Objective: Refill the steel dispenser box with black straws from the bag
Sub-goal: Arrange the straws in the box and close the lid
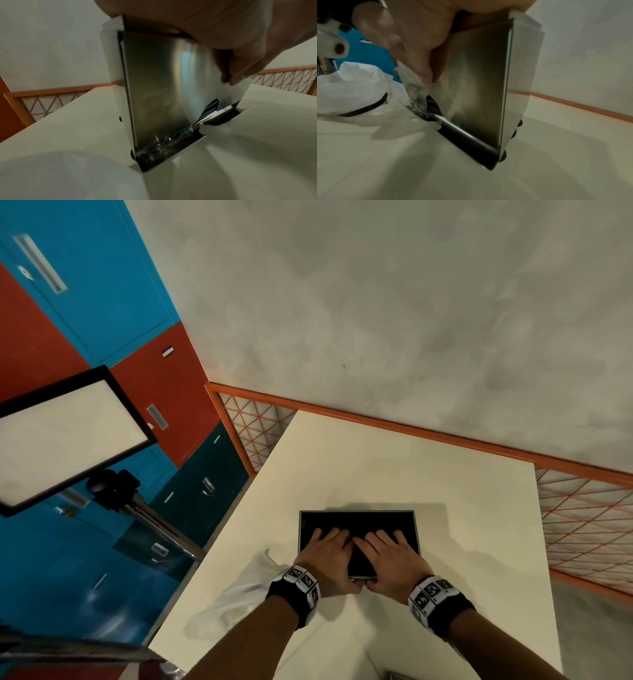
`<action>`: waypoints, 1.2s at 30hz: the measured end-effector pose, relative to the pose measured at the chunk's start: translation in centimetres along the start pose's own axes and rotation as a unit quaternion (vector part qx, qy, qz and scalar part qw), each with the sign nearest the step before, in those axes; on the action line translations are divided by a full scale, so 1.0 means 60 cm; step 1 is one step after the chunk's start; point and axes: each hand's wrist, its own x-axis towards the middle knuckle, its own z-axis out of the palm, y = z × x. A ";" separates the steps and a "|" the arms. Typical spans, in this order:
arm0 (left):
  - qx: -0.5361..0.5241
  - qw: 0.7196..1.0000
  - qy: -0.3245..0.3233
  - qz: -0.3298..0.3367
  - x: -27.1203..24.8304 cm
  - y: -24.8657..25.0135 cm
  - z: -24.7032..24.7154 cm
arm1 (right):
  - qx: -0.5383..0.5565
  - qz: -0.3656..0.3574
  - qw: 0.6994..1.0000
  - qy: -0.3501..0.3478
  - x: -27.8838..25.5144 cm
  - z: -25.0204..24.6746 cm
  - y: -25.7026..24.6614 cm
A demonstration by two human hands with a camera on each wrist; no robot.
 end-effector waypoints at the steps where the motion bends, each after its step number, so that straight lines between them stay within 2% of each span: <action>1: -0.002 1.000 0.000 0.002 0.000 0.000 -0.001 | 0.000 0.000 1.000 -0.002 0.001 0.002 0.000; 9: -0.015 0.997 0.076 0.012 -0.010 0.003 0.000 | -0.007 0.013 1.000 0.001 0.002 0.006 0.001; 16: 0.006 1.000 0.028 0.007 -0.009 0.005 -0.009 | 0.011 0.016 0.999 0.031 0.000 -0.003 -0.001; 21: 0.003 1.000 0.029 -0.004 -0.009 0.006 -0.005 | 0.011 0.001 0.999 0.035 -0.004 -0.006 -0.003; 25: -0.004 0.999 0.039 -0.006 -0.009 0.007 -0.004 | -0.005 -0.019 1.000 0.012 -0.004 -0.005 -0.002; 36: -0.009 0.999 0.033 0.003 -0.008 0.006 -0.008 | -0.004 0.017 1.000 -0.025 0.003 -0.006 -0.001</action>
